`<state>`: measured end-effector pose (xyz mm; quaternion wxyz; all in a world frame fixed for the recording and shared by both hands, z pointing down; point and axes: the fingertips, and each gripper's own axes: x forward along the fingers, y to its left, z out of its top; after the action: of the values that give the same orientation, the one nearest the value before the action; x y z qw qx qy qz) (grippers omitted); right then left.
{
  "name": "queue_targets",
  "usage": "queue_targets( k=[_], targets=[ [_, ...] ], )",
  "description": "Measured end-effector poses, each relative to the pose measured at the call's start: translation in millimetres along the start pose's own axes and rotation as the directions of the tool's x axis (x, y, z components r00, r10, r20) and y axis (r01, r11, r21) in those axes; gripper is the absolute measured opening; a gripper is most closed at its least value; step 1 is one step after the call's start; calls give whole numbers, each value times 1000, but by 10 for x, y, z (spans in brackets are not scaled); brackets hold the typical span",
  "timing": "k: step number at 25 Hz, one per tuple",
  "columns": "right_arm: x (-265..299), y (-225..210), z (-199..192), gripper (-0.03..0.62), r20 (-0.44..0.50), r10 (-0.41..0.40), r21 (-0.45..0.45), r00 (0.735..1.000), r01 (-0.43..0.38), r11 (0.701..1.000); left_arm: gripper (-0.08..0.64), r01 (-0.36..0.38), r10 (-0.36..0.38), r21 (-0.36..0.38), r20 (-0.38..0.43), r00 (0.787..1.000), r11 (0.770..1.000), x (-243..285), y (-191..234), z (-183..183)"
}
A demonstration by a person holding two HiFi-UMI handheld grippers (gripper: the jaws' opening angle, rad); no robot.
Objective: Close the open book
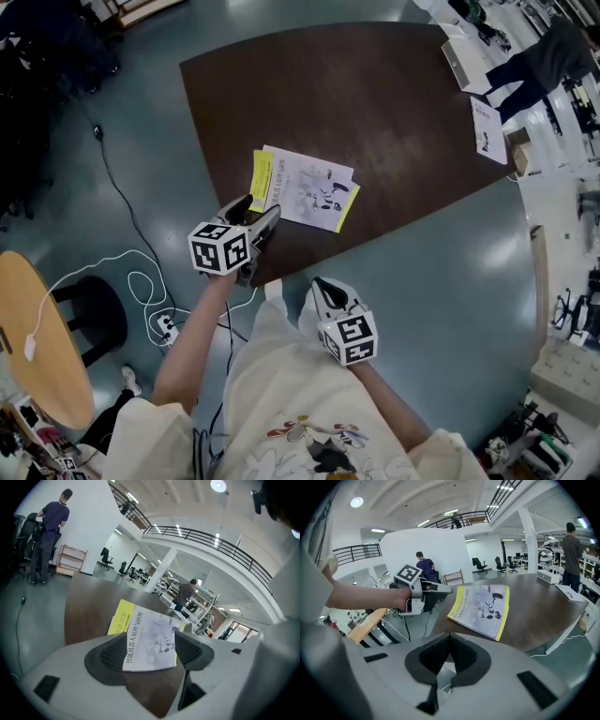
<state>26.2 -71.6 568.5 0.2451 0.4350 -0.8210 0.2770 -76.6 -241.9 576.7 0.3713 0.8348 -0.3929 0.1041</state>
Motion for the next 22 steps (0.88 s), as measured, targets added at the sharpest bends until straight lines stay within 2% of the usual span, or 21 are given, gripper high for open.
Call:
queue_targets(
  k=[8, 11, 17, 22],
  targets=[
    [-125, 65, 25, 6, 37, 16, -20, 999, -16, 1000, 307, 21, -22, 124, 6, 1000, 992, -475, -701, -81],
    [-191, 68, 43, 6, 55, 20, -26, 998, -18, 999, 305, 37, -37, 146, 3, 999, 989, -588, -974, -159],
    [-399, 22, 186, 6, 130, -10, -25, 991, 14, 1000, 296, 21, -23, 206, 5, 1000, 978, -837, -1409, -341],
    [-605, -133, 320, 6, 196, -64, -14, 979, 68, 998, 222, -6, 3, 264, 10, 1000, 965, -1000, -1666, -480]
  ],
)
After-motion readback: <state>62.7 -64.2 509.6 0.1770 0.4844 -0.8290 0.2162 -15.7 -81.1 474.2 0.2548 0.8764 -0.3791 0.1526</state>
